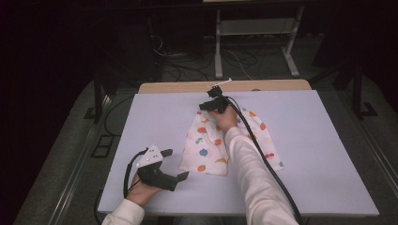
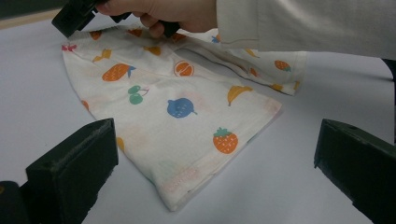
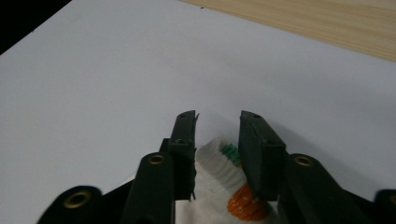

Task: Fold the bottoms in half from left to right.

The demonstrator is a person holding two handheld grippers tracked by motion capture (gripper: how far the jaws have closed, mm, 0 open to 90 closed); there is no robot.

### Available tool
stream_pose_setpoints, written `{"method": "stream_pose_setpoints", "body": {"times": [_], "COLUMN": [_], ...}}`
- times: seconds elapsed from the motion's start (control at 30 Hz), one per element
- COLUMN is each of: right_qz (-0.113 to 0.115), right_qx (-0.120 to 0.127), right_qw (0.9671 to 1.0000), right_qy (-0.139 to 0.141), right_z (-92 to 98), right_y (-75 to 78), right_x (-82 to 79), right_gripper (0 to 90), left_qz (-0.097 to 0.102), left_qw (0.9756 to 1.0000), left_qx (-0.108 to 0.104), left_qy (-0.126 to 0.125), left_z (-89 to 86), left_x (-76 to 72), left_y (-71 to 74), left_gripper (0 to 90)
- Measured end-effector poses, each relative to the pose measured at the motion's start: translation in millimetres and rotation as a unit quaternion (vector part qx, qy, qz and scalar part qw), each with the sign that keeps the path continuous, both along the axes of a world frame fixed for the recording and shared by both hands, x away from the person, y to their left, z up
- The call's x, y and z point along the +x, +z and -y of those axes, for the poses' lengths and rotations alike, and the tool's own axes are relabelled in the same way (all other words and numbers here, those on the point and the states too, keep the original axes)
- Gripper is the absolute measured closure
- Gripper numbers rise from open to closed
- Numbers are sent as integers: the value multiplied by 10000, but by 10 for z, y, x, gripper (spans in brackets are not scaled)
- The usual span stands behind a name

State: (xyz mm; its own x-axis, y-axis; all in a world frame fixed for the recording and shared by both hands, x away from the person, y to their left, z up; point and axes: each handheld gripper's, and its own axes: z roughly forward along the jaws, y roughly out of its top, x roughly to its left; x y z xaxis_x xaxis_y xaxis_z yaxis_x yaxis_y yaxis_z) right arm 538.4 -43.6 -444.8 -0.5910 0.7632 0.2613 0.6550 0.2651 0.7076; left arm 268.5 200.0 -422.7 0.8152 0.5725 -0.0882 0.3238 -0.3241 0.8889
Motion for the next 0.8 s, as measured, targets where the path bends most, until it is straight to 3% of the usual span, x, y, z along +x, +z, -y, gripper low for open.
{"method": "stream_pose_setpoints", "body": {"times": [0.23, 0.33, 0.4, 0.57, 0.8], "right_qz": [-21, -120, -107, -149, -144], "right_qx": [-86, -224, -468, -608, -591], "right_qw": [10000, 9997, 9988, 9980, 9981], "right_qy": [12, -15, 20, 50, 79], "right_z": [-41, -71, -122, -170, -149], "right_y": [29, 47, 70, 88, 141], "right_x": [-15, 0, 11, 12, -17], "right_gripper": [776, 810, 825, 878, 887], "left_qz": [-5, -12, -14, -18, -60], "left_qw": [10000, 10000, 10000, 10000, 10000], "left_qx": [2, 3, 4, 16, -6], "left_qy": [-6, 2, 0, -3, 59], "left_z": [5, 3, 1, 3, -3], "left_x": [-3, 0, 1, 2, 9], "left_y": [-2, -2, -2, -5, -13], "left_gripper": [0, 0, 0, 0, 0]}}
